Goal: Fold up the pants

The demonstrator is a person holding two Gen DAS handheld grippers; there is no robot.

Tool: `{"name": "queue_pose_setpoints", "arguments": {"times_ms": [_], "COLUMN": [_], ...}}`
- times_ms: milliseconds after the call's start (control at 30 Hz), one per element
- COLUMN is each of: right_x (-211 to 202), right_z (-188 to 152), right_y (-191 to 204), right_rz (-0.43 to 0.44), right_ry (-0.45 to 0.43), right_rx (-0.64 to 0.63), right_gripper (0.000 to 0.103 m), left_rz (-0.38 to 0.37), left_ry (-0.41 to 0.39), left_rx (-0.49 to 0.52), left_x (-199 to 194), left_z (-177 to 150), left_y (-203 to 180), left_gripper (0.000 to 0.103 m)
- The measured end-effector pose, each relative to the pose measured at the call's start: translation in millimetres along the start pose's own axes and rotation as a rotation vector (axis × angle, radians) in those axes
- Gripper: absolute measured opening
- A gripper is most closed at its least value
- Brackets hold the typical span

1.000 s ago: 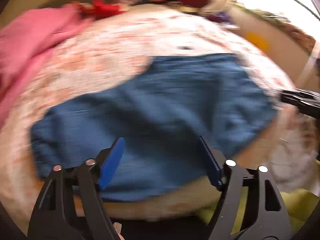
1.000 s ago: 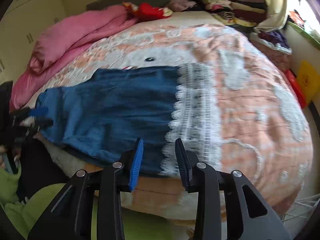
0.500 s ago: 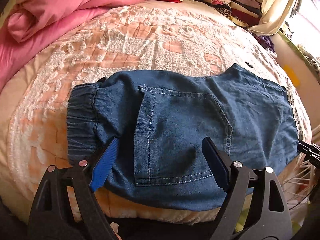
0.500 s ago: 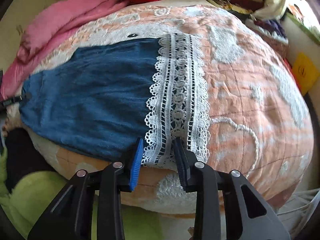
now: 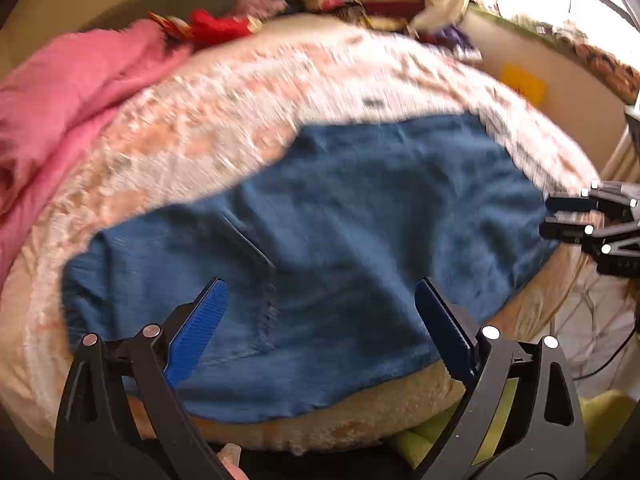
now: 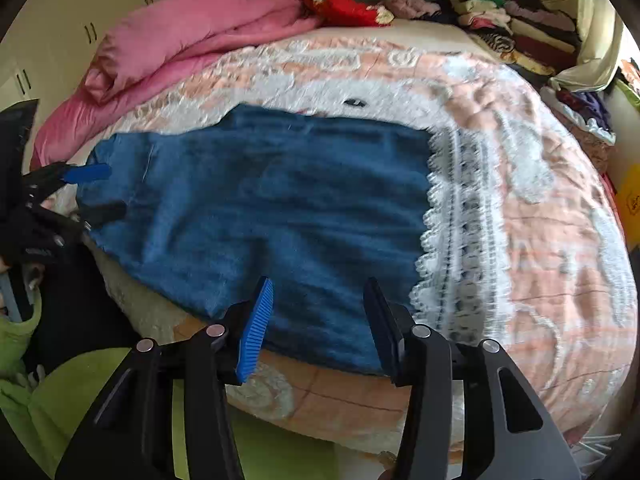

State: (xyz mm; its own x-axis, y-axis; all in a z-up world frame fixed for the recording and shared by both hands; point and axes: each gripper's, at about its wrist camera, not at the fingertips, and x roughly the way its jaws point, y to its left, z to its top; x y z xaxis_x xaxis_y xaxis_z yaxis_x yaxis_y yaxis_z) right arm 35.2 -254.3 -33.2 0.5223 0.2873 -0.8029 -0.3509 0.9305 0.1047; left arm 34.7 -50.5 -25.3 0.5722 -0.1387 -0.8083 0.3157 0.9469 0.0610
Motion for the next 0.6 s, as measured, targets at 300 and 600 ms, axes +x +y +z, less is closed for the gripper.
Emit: {"name": "queue_pose_setpoints", "arguments": {"times_ms": [300, 600], "right_x": [9.0, -35.3], "right_z": [-11.5, 24.6], "right_y": [-12.5, -72.2], "right_rz": [0.012, -0.071], "right_ry": [0.054, -0.143], "right_rx": [0.066, 0.191], "right_gripper": [0.046, 0.067], "left_rz": [-0.041, -0.033], "left_ry": [0.097, -0.037], "left_rx": [-0.112, -0.152], "left_x": [24.9, -2.9], "left_z": [-8.0, 26.8], "left_y": [23.8, 38.9], "left_gripper": [0.093, 0.093]}}
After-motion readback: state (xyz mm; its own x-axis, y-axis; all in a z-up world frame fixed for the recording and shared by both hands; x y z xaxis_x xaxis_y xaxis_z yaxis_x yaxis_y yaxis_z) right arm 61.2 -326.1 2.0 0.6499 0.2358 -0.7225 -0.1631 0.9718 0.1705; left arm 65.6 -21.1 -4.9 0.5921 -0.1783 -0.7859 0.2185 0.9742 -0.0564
